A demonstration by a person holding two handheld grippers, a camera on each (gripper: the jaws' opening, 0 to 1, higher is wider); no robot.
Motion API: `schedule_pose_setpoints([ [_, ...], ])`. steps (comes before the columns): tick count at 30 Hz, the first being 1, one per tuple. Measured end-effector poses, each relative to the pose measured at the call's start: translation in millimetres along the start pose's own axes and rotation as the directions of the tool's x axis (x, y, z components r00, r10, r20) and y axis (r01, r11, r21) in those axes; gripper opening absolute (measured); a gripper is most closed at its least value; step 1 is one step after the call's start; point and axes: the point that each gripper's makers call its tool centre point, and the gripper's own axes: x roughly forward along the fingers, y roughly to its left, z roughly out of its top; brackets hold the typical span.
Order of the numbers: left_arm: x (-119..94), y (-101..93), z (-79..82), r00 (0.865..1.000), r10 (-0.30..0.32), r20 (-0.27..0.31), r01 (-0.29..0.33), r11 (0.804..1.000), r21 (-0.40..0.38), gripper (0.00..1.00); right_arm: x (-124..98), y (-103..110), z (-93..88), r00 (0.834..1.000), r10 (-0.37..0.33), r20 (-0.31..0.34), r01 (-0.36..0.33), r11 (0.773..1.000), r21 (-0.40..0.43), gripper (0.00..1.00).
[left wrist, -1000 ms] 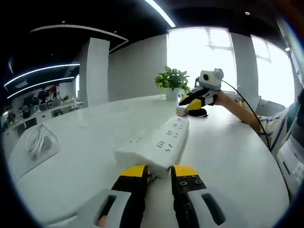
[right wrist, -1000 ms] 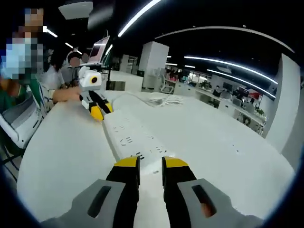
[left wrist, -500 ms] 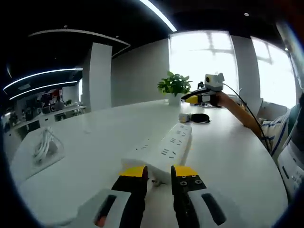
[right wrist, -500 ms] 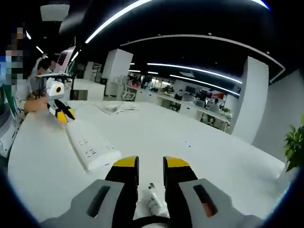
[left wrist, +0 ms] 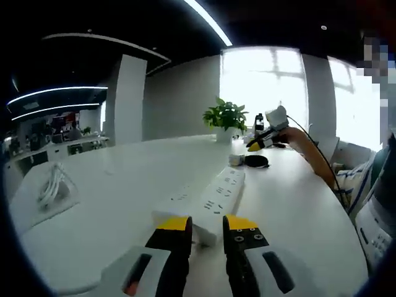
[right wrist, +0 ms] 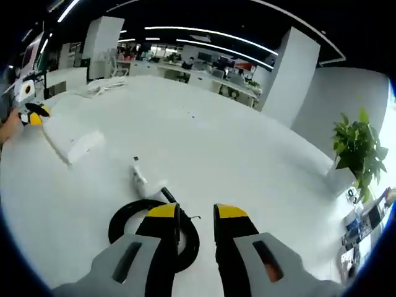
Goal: Straighten the power strip on the desk, plug the charger into it
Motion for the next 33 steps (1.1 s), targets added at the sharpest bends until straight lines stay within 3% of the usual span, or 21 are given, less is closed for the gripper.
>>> schedule_pose_setpoints([
  [4, 0.2, -3.0, 2.9, 1.0, -0.004, 0.001, 0.004, 1.0, 0.019, 0.19, -5.6, -0.3, -8.9, 1.0, 0.028, 0.014, -0.029, 0.994, 0.102, 0.21],
  [7, 0.5, -5.0, 4.9, 1.0, -0.016, 0.008, 0.016, 1.0, 0.013, 0.19, -4.7, -0.2, -15.3, 0.999, 0.033, -0.006, -0.032, 0.993, 0.111, 0.2],
  [16, 0.8, -7.7, 6.0, 0.999, -0.033, 0.009, 0.033, 0.999, 0.012, 0.19, 0.8, 9.3, -30.7, 0.995, 0.04, -0.087, -0.031, 0.995, 0.1, 0.2],
  [33, 0.3, -14.4, 4.9, 0.999, -0.045, 0.011, 0.045, 0.999, 0.012, 0.19, 9.4, 20.5, -37.2, 0.99, 0.07, -0.122, -0.059, 0.995, 0.086, 0.19],
])
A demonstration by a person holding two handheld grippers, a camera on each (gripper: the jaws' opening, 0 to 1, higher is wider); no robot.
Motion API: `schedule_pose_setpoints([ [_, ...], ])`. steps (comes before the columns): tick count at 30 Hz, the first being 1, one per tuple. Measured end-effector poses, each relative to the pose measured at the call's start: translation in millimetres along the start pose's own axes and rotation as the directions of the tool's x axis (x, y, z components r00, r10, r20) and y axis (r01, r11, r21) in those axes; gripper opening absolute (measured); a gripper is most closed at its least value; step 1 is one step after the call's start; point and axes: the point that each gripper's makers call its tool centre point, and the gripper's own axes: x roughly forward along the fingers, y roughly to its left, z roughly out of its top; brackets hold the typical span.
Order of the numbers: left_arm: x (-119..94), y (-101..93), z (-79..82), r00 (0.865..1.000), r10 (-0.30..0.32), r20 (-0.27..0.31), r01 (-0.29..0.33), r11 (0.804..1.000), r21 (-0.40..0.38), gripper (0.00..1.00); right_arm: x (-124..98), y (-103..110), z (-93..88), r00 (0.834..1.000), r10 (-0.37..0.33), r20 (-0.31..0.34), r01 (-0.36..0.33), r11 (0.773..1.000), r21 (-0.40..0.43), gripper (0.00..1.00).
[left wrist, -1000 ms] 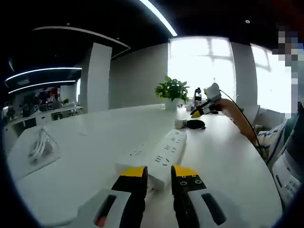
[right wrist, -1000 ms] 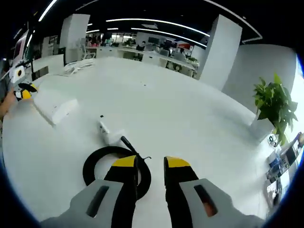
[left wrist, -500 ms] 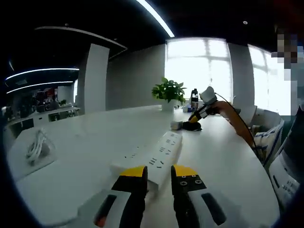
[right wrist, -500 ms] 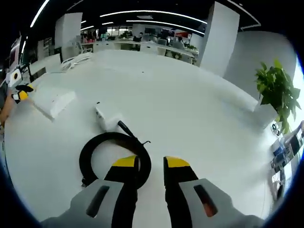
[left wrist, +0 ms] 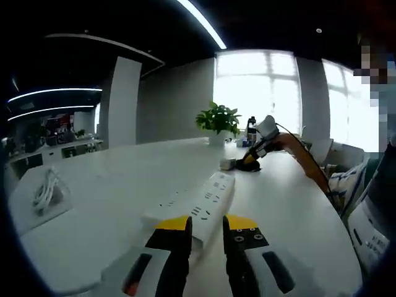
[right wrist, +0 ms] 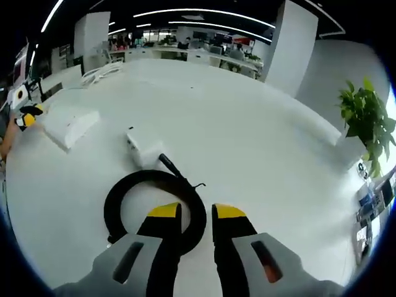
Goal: Straighten the power strip on the desk, plug the charger into it
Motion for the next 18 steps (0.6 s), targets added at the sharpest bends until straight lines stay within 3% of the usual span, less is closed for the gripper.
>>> schedule_pose_setpoints([
  [18, -0.2, -1.5, -0.6, 1.0, -0.004, -0.004, 0.004, 1.0, -0.003, 0.19, 2.2, -1.7, -1.8, 1.0, -0.008, -0.006, 0.009, 1.0, 0.016, 0.12],
])
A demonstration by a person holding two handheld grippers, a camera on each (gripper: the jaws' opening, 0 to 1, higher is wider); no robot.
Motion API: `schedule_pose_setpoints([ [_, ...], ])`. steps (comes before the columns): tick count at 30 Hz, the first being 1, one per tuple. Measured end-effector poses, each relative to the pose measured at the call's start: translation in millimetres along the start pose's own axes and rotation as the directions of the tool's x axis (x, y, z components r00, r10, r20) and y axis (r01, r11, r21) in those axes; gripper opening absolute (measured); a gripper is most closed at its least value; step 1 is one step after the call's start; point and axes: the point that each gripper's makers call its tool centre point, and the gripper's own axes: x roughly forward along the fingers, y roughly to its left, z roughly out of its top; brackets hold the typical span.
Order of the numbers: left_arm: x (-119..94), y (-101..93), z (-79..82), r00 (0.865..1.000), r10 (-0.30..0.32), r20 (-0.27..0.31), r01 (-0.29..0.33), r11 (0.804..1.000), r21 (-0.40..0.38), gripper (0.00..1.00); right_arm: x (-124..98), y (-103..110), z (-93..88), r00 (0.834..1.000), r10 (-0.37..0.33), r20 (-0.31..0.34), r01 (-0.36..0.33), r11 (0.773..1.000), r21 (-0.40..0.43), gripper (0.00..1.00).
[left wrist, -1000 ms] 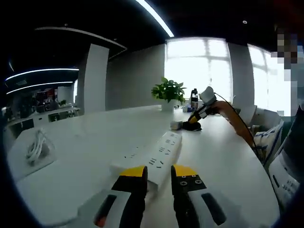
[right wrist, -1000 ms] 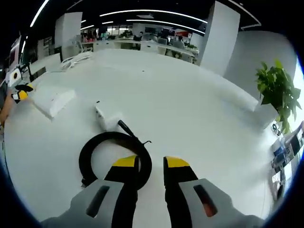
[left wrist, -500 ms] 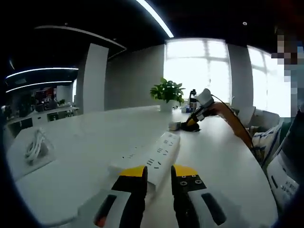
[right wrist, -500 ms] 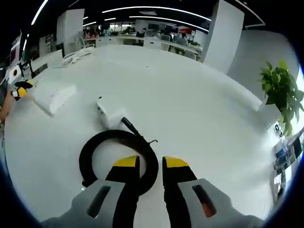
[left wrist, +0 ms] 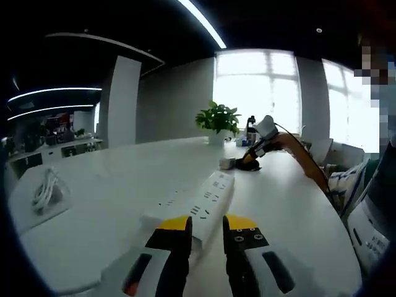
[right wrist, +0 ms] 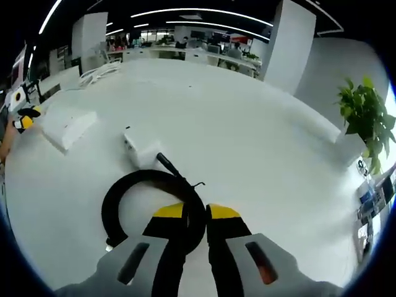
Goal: Straighten the power strip on the desk, plug the charger into it
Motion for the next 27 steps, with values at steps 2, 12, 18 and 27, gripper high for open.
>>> schedule_pose_setpoints([
  [2, -0.1, 0.3, 0.2, 1.0, -0.002, -0.001, 0.002, 1.0, 0.003, 0.19, 0.2, -0.3, 0.2, 1.0, -0.006, 0.0, 0.006, 1.0, 0.003, 0.11],
  [12, 0.3, -0.9, -0.1, 1.0, 0.0, -0.004, 0.0, 1.0, 0.02, 0.19, 2.5, -3.6, 6.0, 0.998, -0.049, -0.037, 0.048, 0.999, -0.011, 0.1],
  [18, 0.1, -2.5, 0.6, 1.0, -0.004, -0.01, 0.004, 0.999, 0.039, 0.19, 2.0, -9.1, 17.0, 0.995, -0.096, -0.033, 0.095, 0.995, -0.029, 0.09],
  [27, 0.0, -5.1, 0.1, 1.0, -0.002, -0.02, 0.004, 0.998, 0.069, 0.19, -6.2, -13.5, 43.0, 0.978, -0.204, 0.039, 0.207, 0.974, -0.087, 0.08],
])
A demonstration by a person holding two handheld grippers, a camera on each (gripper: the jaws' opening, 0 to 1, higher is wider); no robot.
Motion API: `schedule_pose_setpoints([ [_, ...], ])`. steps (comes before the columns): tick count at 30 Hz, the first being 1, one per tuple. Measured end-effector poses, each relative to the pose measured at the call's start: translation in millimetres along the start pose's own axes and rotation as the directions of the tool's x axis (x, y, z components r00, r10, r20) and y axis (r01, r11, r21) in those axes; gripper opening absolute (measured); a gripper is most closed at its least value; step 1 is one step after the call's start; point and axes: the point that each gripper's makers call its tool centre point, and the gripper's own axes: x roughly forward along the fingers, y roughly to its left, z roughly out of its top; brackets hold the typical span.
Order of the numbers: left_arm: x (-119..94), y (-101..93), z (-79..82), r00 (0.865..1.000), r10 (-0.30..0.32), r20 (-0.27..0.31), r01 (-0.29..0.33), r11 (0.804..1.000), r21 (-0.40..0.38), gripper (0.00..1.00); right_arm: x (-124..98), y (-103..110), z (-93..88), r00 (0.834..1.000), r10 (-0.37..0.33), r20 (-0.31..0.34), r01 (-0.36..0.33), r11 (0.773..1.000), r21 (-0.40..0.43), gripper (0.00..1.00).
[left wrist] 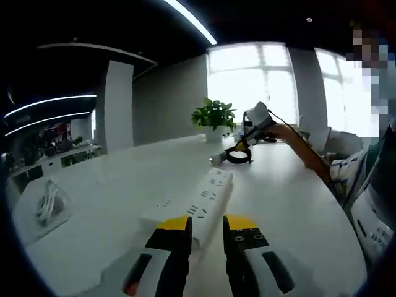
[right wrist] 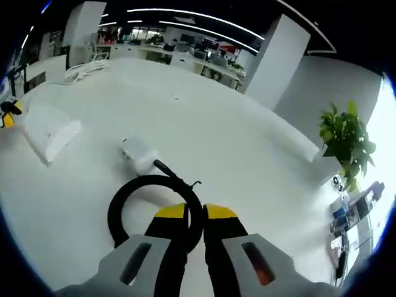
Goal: Straighten the power strip on the desk, plug the charger into it
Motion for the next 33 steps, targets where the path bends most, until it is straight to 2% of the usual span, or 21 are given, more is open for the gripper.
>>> schedule_pose_setpoints([
  [10, 2.0, 1.6, -5.7, 1.0, -0.004, -0.016, 0.004, 1.0, -0.025, 0.19, -11.3, 2.3, 27.0, 0.995, -0.044, 0.093, 0.044, 0.999, 0.006, 0.06],
  [14, 2.8, 2.4, -7.5, 1.0, -0.007, -0.021, 0.006, 0.999, -0.035, 0.19, -12.5, 5.9, 35.0, 0.992, -0.068, 0.11, 0.072, 0.997, -0.035, 0.06],
  [21, 2.6, 3.9, -7.8, 1.0, -0.004, -0.025, 0.004, 0.999, -0.035, 0.19, -13.8, 13.5, 43.7, 0.988, -0.093, 0.122, 0.104, 0.991, -0.087, 0.06],
  [27, 2.3, 5.9, -7.7, 1.0, 0.0, -0.026, -0.001, 0.999, -0.035, 0.19, -17.1, 18.4, 51.2, 0.984, -0.13, 0.124, 0.15, 0.976, -0.159, 0.06],
  [33, 4.3, 4.7, -11.3, 0.999, -0.001, -0.038, 0.0, 0.999, -0.037, 0.19, -21.2, 24.1, 58.4, 0.978, -0.183, 0.104, 0.202, 0.951, -0.234, 0.06],
])
